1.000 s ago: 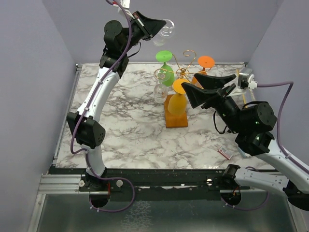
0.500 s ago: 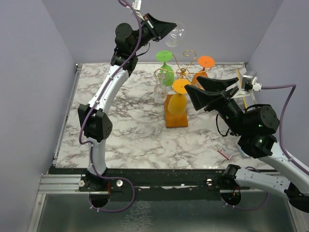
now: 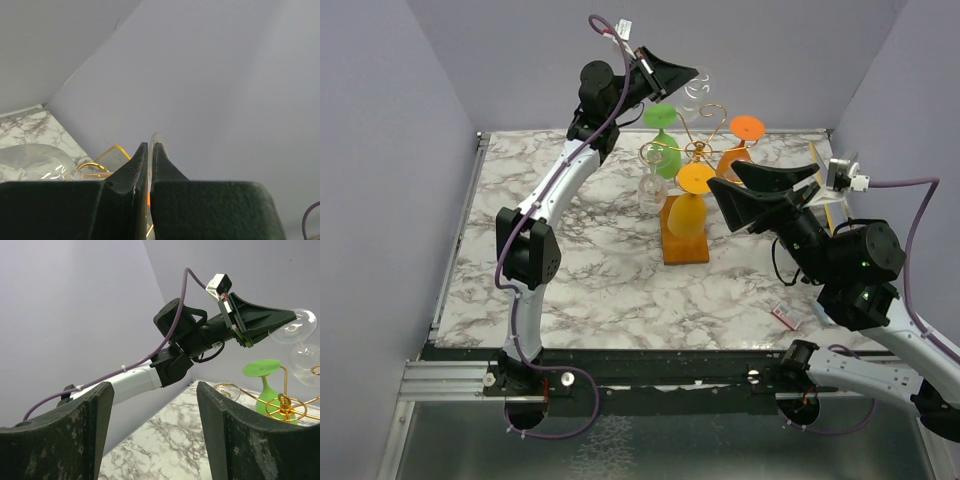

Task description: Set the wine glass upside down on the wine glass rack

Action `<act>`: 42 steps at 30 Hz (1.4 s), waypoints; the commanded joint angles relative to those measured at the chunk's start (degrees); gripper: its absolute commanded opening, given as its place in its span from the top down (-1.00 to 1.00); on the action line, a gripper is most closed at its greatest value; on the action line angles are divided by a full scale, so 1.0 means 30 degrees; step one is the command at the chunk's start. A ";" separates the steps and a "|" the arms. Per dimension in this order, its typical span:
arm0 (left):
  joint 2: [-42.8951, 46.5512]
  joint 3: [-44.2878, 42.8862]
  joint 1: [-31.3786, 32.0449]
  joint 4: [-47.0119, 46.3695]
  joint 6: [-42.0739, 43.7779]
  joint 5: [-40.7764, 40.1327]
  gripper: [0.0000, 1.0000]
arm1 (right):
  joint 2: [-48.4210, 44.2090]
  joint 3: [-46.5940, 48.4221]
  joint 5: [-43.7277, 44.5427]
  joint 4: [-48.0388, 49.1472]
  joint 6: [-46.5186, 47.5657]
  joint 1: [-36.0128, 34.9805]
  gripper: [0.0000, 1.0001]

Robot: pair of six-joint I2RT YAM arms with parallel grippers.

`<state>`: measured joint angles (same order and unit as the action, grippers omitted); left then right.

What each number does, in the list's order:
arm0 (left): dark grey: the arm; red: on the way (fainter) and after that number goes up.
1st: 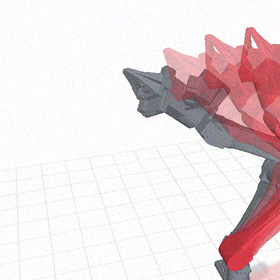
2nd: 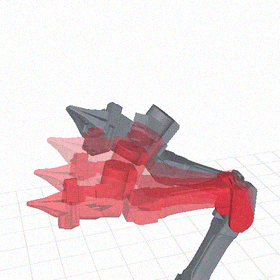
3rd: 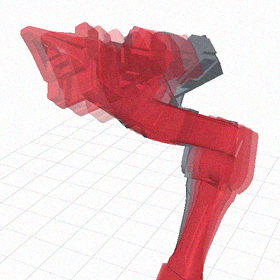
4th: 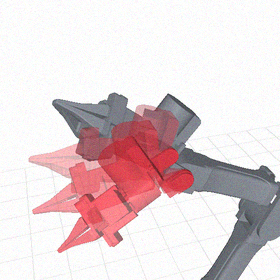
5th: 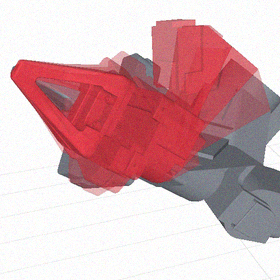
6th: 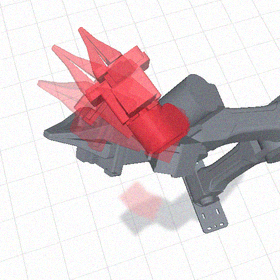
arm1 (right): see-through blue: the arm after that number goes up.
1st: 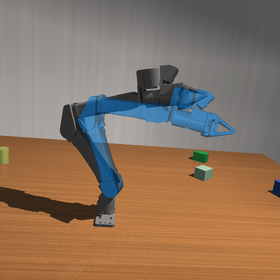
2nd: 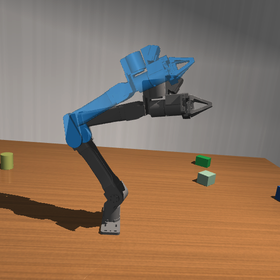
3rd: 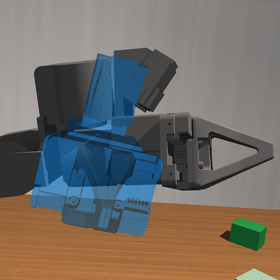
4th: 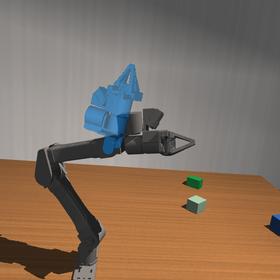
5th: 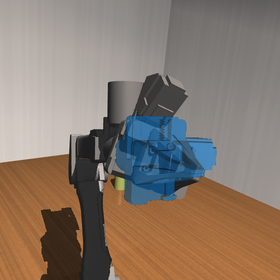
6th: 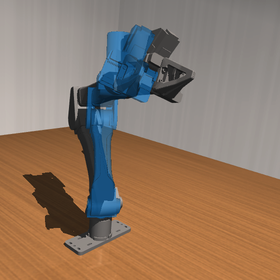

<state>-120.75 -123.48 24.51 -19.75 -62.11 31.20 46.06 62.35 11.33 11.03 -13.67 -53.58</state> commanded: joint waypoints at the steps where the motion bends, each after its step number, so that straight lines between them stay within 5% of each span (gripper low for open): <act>1: 0.0930 0.1142 0.0242 -0.1137 -0.0484 -0.0594 1.00 | -0.0286 -0.0271 0.0529 -0.0292 -0.0218 -0.0113 -0.43; 21: 0.2482 0.3477 0.0926 -0.0908 -0.1117 -0.1406 1.00 | -0.0210 -0.0360 0.0485 -0.0134 -0.0423 -0.0127 -0.43; 30: 0.2547 0.2861 0.1497 0.2214 -0.0259 -0.2902 1.00 | -0.0293 -0.0329 0.0745 -0.0040 -0.0350 -0.0115 -0.42; 42: 0.1698 0.1737 0.2288 0.2066 -0.0557 -0.2804 1.00 | -0.0437 -0.0474 0.0864 0.0068 -0.0423 -0.0109 -0.41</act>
<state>-116.27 -115.48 30.46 -10.55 -63.57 24.18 45.69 61.73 12.60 10.68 -14.61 -53.58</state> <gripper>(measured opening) 0.017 0.704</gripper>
